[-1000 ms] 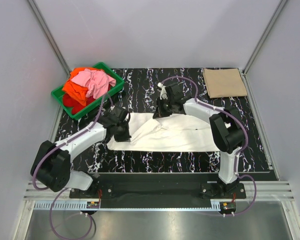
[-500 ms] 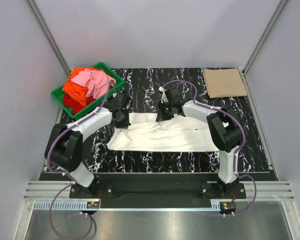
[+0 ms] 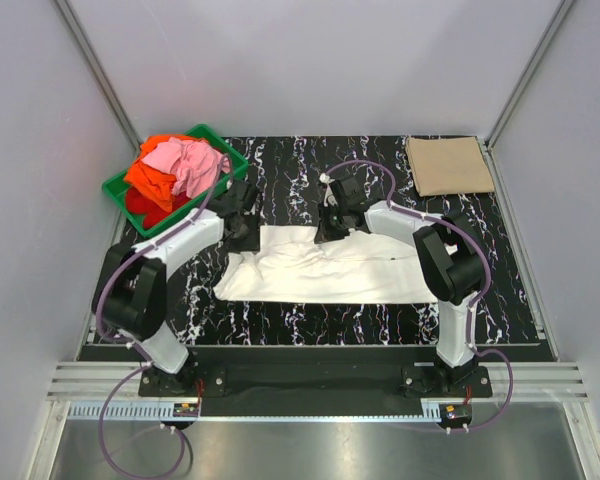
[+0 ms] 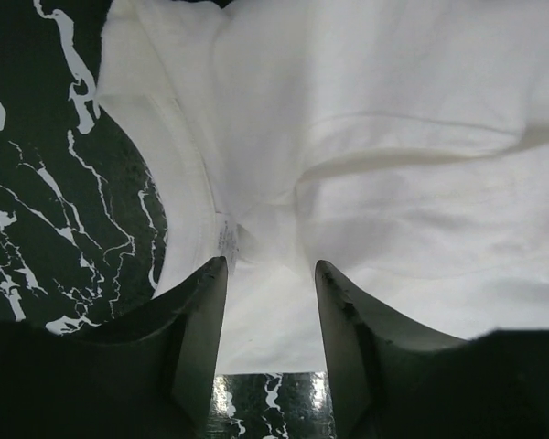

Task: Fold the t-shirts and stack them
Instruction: Fold the tshirt

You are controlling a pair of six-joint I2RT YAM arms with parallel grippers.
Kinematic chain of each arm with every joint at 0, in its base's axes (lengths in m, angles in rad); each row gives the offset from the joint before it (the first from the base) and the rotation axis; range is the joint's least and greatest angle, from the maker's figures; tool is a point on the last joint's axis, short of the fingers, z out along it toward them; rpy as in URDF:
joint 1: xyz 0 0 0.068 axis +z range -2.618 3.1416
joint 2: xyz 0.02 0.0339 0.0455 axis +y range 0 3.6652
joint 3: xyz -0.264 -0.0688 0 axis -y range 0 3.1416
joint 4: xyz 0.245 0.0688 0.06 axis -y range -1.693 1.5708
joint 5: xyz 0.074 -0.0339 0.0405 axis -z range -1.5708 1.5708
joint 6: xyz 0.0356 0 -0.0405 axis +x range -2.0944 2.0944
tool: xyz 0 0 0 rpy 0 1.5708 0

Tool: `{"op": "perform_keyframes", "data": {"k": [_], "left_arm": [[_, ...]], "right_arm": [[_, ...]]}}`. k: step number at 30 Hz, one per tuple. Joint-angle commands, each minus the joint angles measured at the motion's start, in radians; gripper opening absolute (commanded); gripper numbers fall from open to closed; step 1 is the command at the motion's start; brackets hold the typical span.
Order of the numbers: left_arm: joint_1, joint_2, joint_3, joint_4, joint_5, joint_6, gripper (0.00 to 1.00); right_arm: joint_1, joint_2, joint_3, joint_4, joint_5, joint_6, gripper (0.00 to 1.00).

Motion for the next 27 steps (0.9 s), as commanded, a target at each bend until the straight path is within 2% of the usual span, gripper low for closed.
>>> {"op": "perform_keyframes", "data": {"k": [1, 5, 7, 21, 23, 25, 26, 27], "left_arm": [[-0.022, -0.169, -0.066, 0.053, 0.149, 0.029, 0.49], [-0.034, -0.258, -0.205, 0.155, 0.297, -0.026, 0.51], [-0.037, -0.275, -0.265, 0.211, 0.322, -0.058, 0.52], [-0.053, -0.126, -0.27, 0.281, 0.237, -0.012, 0.56], [-0.053, -0.097, -0.261, 0.278, 0.218, -0.006, 0.54], [-0.054, -0.086, -0.253, 0.278, 0.211, -0.005, 0.46], [-0.053, -0.074, -0.247, 0.276, 0.203, 0.001, 0.4], [-0.053, -0.069, -0.246, 0.266, 0.198, 0.006, 0.29]], "right_arm": [[0.001, -0.029, 0.045, 0.005, 0.011, 0.012, 0.0], [0.001, -0.028, 0.056, 0.005, 0.014, 0.01, 0.0], [0.001, -0.023, 0.06, 0.005, 0.014, 0.01, 0.0], [0.001, -0.008, 0.08, 0.002, 0.008, 0.015, 0.0], [0.001, -0.005, 0.083, 0.0, 0.0, 0.015, 0.0], [0.001, -0.002, 0.083, 0.002, -0.003, 0.016, 0.0], [0.001, 0.002, 0.083, 0.0, -0.003, 0.015, 0.0], [0.001, 0.003, 0.083, 0.0, -0.001, 0.013, 0.0]]}}
